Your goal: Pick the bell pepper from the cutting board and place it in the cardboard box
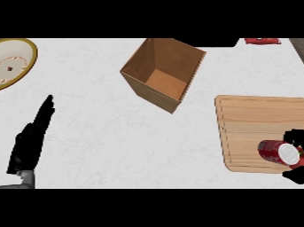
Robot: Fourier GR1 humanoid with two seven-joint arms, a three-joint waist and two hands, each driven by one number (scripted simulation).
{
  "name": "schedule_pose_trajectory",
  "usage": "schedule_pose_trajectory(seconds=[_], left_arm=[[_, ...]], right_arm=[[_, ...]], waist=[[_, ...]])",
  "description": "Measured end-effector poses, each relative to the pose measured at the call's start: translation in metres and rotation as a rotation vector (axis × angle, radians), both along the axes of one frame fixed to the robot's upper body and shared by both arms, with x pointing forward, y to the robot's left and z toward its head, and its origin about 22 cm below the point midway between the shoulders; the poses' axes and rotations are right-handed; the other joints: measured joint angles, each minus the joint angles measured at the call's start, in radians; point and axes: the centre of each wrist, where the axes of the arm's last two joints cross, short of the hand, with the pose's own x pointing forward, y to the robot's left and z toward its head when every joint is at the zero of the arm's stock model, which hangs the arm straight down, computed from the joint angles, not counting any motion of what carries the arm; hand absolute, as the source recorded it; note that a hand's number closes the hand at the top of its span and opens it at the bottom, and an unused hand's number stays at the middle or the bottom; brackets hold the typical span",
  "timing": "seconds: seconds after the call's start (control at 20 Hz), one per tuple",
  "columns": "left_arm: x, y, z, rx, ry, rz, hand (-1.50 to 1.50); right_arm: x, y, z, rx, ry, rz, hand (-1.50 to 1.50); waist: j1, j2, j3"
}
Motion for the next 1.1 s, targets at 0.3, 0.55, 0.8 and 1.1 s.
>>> schedule_pose_trajectory(seconds=[0.3, 0.55, 0.8, 1.1], left_arm=[[0.006, -0.007, 0.002, -0.004, -0.010, -0.038, 0.00], [0.008, -0.016, 0.002, -0.010, -0.014, -0.052, 0.00], [0.010, -0.011, 0.001, -0.011, -0.009, -0.034, 0.00], [0.004, -0.005, 0.001, -0.001, -0.003, -0.019, 0.00]], right_arm=[[0.070, 0.011, 0.018, -0.002, -0.010, 0.120, 1.50], [0.127, 0.013, 0.040, 0.017, -0.021, 0.204, 1.50], [0.161, 0.012, 0.062, 0.025, -0.102, 0.241, 1.50], [0.181, 0.017, 0.095, 0.220, -0.188, 0.323, 1.50]], waist=[[0.037, 0.010, 0.003], [0.051, 0.014, 0.005], [0.039, 0.012, 0.005], [0.022, 0.005, 0.005]])
